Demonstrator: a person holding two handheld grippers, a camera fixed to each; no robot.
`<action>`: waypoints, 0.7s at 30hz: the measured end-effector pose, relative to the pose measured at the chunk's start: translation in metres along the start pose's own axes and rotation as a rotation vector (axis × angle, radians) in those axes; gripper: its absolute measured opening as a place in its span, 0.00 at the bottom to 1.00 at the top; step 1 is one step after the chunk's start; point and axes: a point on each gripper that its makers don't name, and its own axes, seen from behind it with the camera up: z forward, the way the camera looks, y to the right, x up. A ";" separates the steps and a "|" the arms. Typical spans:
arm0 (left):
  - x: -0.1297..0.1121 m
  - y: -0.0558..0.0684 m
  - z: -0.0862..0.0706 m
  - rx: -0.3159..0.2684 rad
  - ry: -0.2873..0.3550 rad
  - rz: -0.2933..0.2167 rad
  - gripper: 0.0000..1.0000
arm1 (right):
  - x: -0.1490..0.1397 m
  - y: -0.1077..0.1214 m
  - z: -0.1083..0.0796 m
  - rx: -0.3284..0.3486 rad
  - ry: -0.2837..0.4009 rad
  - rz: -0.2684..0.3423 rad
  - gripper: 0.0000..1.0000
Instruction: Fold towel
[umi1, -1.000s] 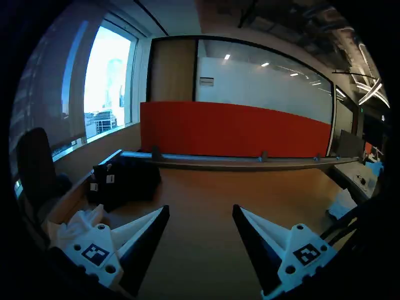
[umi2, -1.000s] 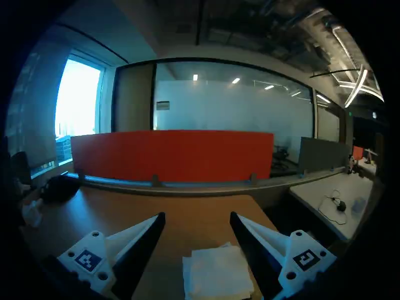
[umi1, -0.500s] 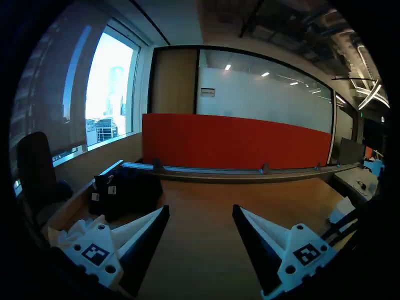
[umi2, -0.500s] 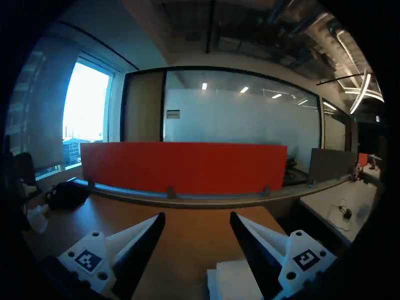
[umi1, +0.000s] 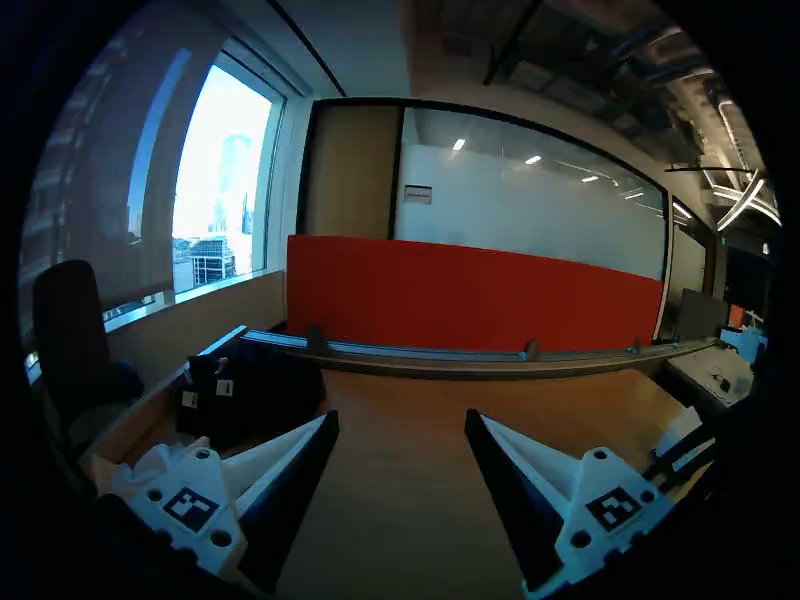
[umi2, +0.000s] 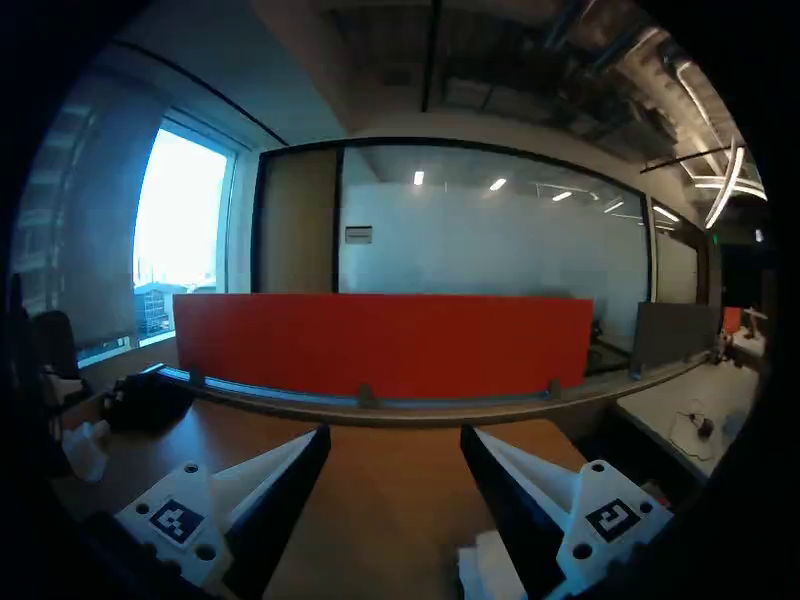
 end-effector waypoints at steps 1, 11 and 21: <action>0.000 0.000 0.000 -0.002 0.000 0.003 0.94 | 0.000 -0.001 0.000 0.001 0.001 0.003 1.00; 0.005 0.000 0.000 -0.012 0.018 0.028 0.94 | 0.005 -0.008 0.003 -0.003 0.014 0.022 1.00; 0.009 0.000 -0.002 -0.011 0.034 0.066 0.94 | 0.018 -0.023 0.003 0.019 0.027 0.021 1.00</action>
